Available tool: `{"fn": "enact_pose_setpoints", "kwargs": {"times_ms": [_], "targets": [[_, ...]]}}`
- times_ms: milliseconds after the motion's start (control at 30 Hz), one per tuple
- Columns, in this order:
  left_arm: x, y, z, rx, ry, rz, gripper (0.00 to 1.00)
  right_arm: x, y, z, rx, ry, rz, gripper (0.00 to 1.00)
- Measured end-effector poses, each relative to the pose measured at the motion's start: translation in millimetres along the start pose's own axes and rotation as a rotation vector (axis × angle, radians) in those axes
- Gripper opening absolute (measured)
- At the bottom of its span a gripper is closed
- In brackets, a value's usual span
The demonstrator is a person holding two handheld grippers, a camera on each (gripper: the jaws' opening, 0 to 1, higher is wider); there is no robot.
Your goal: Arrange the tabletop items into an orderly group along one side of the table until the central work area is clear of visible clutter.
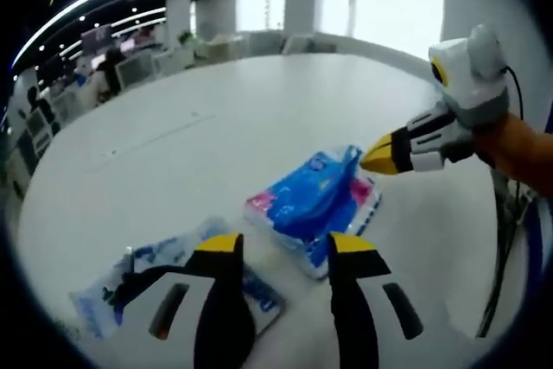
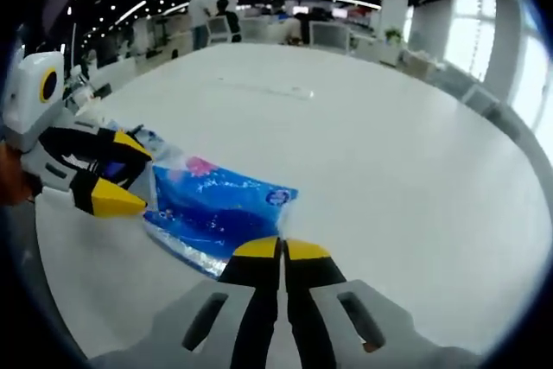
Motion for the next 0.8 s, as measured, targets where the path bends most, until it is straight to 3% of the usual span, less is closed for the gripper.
{"fn": "enact_pose_setpoints", "kwargs": {"times_ms": [167, 267, 433, 600, 800], "targets": [[1.0, 6, -3.4, 0.009, 0.003, 0.01, 0.35, -0.3, 2, 2, -0.017, 0.02, 0.001, 0.13], [3.7, 10, -3.0, 0.005, 0.011, 0.032, 0.36, 1.2, 7, 5, -0.02, 0.004, 0.014, 0.14], [11.2, 20, 0.1, -0.014, 0.008, 0.073, 0.41, 12.2, 22, 16, -0.057, -0.045, 0.081, 0.21], [21.5, 35, 6.8, -0.038, -0.045, 0.099, 0.43, 21.3, 45, 25, -0.092, -0.05, 0.154, 0.28], [32.4, 61, 16.6, -0.064, -0.109, 0.144, 0.46, 26.8, 72, 27, -0.113, -0.067, 0.196, 0.34]]}}
Point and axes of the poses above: the point that each gripper's makers call its tool centre point, and the gripper's own axes: y roughly backward along the fingers, z roughly to its right, x roughly out of its top, the point moved 5 cm from there along y, roughly backward along the fingers, and after that the axes turned 14 degrees about -x, right-handed, at the moved point
